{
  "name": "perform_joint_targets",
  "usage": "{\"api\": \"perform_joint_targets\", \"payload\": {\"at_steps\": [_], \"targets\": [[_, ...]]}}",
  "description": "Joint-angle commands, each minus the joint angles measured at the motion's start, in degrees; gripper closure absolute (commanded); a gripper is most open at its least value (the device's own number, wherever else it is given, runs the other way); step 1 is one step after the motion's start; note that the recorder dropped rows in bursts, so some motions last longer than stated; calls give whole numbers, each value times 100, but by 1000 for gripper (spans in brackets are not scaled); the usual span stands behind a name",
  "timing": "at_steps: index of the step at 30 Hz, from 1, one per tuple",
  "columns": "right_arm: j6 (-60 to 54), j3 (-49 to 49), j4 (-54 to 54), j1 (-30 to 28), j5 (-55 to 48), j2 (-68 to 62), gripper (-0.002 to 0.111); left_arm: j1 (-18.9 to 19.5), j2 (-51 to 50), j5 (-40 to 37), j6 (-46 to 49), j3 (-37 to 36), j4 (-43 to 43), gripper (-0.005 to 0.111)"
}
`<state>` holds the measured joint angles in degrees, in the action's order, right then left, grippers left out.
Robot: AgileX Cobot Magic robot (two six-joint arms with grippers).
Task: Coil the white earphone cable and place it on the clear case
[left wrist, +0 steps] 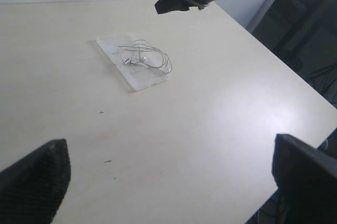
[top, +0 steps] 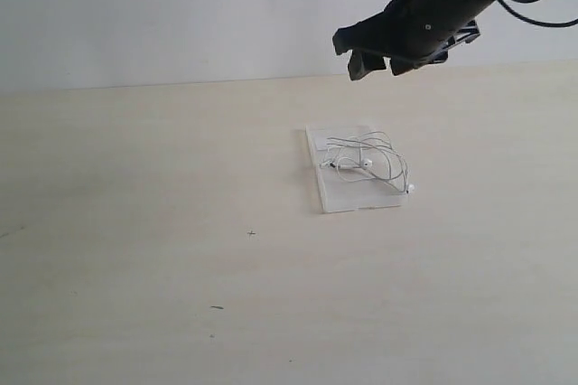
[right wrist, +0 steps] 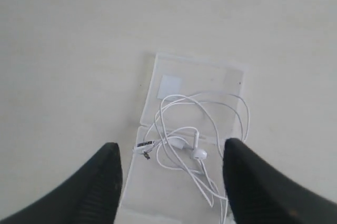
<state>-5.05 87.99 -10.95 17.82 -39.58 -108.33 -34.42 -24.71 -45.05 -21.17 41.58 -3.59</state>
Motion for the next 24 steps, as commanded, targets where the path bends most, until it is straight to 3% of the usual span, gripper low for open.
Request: {"api": "perform_joint_targets", "payload": {"at_steps": [1, 6, 7, 12, 18, 24], "targets": [[-55, 36, 28, -16, -472, 545, 70, 16, 25, 43, 16, -11, -22, 2], [-86, -463, -293, -16, -338, 1337, 106, 16, 25, 43, 16, -11, -22, 2], [-132, -721, -461, -16, -215, 1552, 108, 16, 25, 43, 16, -11, -22, 2], [-573, -2461, -1428, -16, 976, 2833, 108, 16, 25, 43, 17, -11, -112, 2], [-598, -4312, -1609, -16, 2445, 4549, 108, 16, 25, 43, 352, -11, -639, 2], [-894, -5302, -1609, -16, 2747, 6045, 108, 16, 25, 43, 1295, -11, -1679, 11]]}}
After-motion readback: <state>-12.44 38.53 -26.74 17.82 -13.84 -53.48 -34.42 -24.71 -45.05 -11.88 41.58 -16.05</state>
